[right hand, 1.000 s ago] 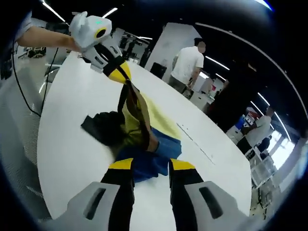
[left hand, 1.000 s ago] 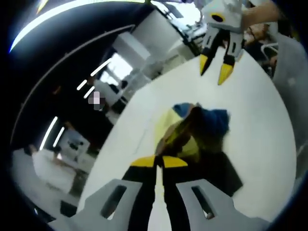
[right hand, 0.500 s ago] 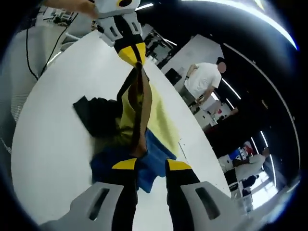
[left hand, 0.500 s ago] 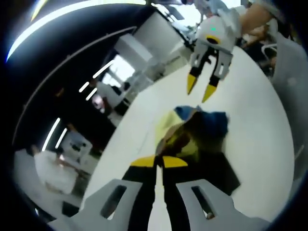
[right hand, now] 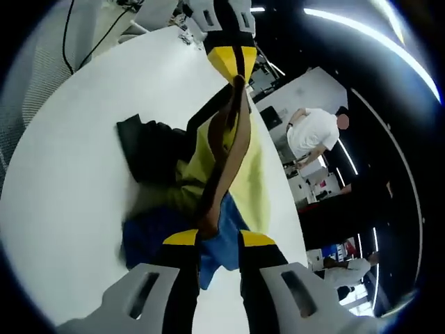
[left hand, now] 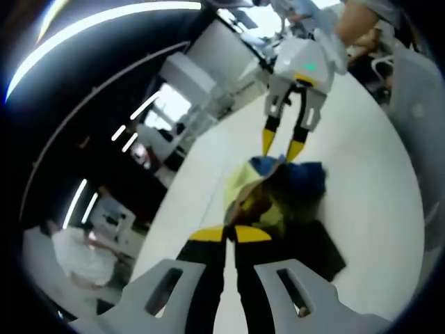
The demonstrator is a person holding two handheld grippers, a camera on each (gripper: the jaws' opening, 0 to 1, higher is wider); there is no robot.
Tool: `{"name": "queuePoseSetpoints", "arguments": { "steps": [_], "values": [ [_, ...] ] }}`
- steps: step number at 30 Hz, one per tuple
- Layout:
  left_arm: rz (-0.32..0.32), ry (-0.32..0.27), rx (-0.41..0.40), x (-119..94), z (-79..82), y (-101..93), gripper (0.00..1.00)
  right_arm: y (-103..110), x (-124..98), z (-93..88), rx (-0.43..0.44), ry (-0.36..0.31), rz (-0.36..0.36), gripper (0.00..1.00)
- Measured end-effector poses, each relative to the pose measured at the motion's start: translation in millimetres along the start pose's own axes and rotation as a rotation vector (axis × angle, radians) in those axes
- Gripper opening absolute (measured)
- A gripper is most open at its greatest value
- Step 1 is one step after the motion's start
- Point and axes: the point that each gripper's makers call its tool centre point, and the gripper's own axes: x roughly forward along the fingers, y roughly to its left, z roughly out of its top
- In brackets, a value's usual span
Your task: Fold the garment on the visible template until the final outline fits inside the template.
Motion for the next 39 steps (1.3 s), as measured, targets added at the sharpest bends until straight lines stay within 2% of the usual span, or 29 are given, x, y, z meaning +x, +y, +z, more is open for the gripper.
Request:
{"name": "queuePoseSetpoints", "arguments": {
  "steps": [6,12,19,21,23,25,27,31,39],
  "values": [
    [-0.008,-0.002,0.009,-2.0,1.2,-3.7,0.00,2.4,5.8,0.7,-0.019,0.005,0.018,0.18],
    [-0.015,0.001,0.007,-3.9,0.1,-5.8,0.00,0.5,5.9,5.7,-0.030,-0.012,0.010,0.06],
    [-0.013,0.000,0.014,-6.4,1.0,-6.2,0.00,-6.9,-1.0,9.0,-0.007,-0.034,-0.006,0.04],
    [-0.009,0.003,0.010,-7.5,-0.3,-5.0,0.00,-13.3,-6.3,11.4,0.024,-0.051,-0.029,0.03],
    [-0.008,0.002,-0.008,-8.8,-1.5,-4.1,0.00,-19.8,-12.4,15.0,0.093,-0.079,-0.051,0.03],
    [-0.024,-0.016,-0.073,-9.2,-1.0,-6.3,0.00,-30.7,-19.3,18.8,0.147,-0.106,-0.085,0.03],
    [-0.019,-0.012,-0.069,-9.1,-2.4,-5.9,0.00,-44.3,-27.0,24.3,0.209,-0.141,-0.120,0.03],
    [-0.025,-0.012,-0.074,-8.4,-2.0,-7.4,0.00,-70.2,-40.1,34.9,0.275,-0.189,-0.180,0.03],
    [-0.021,-0.026,-0.092,-7.2,1.1,-7.1,0.00,-104.9,-58.6,51.3,0.270,-0.224,-0.244,0.02]
  ]
}}
